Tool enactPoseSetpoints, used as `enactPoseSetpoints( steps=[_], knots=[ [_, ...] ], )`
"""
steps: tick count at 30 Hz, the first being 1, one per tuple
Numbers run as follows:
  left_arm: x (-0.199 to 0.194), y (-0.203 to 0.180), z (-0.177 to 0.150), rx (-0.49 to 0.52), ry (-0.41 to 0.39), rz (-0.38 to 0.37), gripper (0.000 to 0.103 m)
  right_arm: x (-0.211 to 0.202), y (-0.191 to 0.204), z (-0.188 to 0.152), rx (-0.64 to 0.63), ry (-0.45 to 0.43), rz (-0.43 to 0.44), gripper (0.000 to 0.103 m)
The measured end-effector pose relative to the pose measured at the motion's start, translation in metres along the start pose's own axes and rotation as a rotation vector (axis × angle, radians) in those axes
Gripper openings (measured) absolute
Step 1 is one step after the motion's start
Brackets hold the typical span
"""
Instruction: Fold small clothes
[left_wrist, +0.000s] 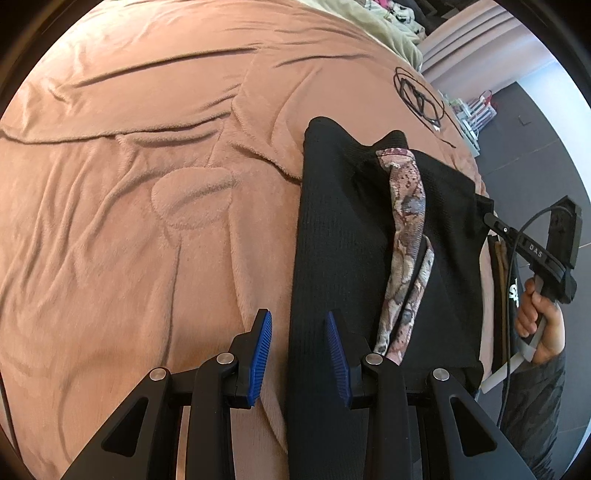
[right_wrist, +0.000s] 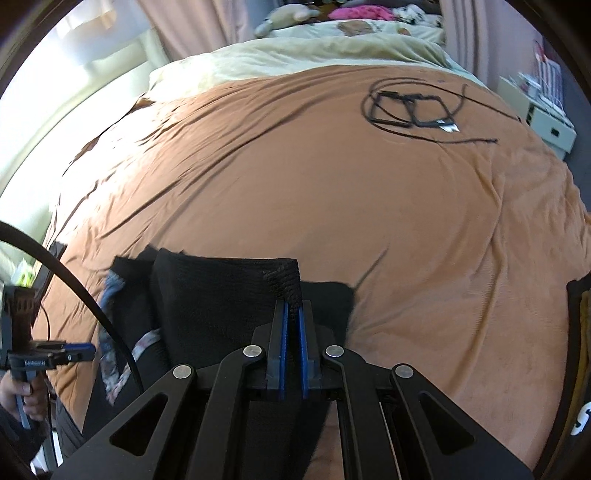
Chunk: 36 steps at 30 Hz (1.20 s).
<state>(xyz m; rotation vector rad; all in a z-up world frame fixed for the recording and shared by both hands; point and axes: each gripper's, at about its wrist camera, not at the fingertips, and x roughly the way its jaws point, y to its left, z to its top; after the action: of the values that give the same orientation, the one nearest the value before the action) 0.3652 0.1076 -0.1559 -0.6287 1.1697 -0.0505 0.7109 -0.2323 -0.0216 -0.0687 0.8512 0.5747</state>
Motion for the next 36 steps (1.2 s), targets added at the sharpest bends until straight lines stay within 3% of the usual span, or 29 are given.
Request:
enactPoseSetpoints(
  steps=[9, 13, 16, 18, 20, 21, 36],
  knots=[
    [0.014, 0.003, 0.002, 0.000, 0.013, 0.044, 0.032, 0.032, -0.027, 0.004, 0.077, 0.016, -0.006, 0.002],
    [0.017, 0.006, 0.004, -0.013, 0.016, 0.048, 0.029, 0.046, -0.030, 0.006, 0.094, 0.048, -0.049, 0.004],
    [0.012, 0.005, 0.003, -0.014, 0.008, 0.047, 0.029, 0.045, -0.031, 0.007, 0.129, 0.058, -0.114, 0.016],
    [0.008, 0.005, 0.000, -0.013, 0.006, 0.036, 0.029, 0.036, -0.029, 0.006, 0.136, 0.044, -0.111, 0.038],
    [0.005, 0.005, -0.003, -0.010, 0.004, 0.023, 0.029, 0.022, -0.020, 0.004, 0.110, 0.016, -0.120, 0.052],
    [0.003, 0.005, -0.005, -0.009, 0.003, 0.020, 0.029, 0.016, -0.016, 0.002, 0.093, 0.004, -0.130, 0.054],
    [-0.013, 0.008, -0.033, -0.010, -0.008, -0.027, 0.029, -0.030, 0.072, -0.047, -0.152, 0.050, -0.095, 0.055]
  ],
)
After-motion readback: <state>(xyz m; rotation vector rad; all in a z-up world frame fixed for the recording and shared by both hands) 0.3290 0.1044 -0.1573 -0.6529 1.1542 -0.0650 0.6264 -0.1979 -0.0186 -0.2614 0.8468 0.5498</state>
